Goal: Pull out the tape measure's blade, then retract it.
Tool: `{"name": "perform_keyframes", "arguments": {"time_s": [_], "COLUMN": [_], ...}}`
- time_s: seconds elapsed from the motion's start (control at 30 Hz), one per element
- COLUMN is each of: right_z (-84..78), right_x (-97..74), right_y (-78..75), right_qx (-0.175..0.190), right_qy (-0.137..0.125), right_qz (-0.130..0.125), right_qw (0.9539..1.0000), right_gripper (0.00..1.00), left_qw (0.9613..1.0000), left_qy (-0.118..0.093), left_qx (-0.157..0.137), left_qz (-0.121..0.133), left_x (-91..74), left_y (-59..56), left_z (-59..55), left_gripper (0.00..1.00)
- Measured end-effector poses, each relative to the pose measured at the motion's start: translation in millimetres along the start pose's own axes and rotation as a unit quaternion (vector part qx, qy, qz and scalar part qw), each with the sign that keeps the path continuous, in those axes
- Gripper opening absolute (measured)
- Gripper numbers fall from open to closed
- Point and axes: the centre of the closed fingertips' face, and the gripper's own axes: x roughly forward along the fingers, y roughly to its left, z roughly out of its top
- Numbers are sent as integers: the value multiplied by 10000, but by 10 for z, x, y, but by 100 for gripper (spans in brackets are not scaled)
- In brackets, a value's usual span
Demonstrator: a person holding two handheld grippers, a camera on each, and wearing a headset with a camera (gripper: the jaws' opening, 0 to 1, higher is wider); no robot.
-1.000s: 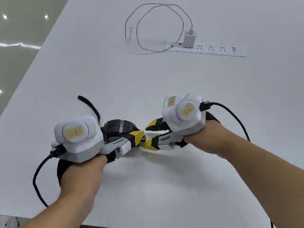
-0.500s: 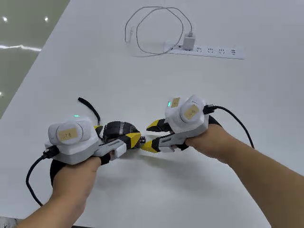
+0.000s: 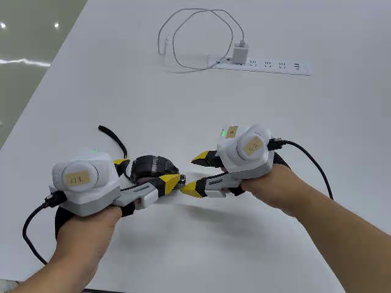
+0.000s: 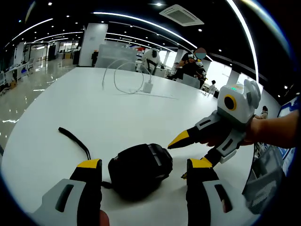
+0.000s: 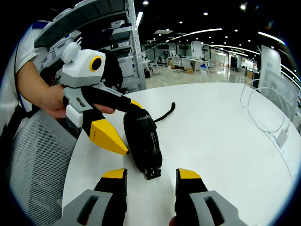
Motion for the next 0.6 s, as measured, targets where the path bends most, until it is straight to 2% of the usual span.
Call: {"name": "perform_keyframes", "arguments": {"time_s": [0.37, 0.6], "right_z": [-1, -49], "right_x": [-62, -193], "right_y": [16, 15], "right_qx": [-10, 31], "right_qy": [1, -24], "right_qz": [-81, -241], "right_qw": [10000, 9997], "right_gripper": [40, 44], "left_qw": [9998, 9989], "left_qy": [3, 72], "left_qx": [165, 442], "left_qz": [-75, -161], "left_x": [-31, -80], "left_y": [-40, -37], "left_z": [29, 25], "left_gripper": [71, 74]}}
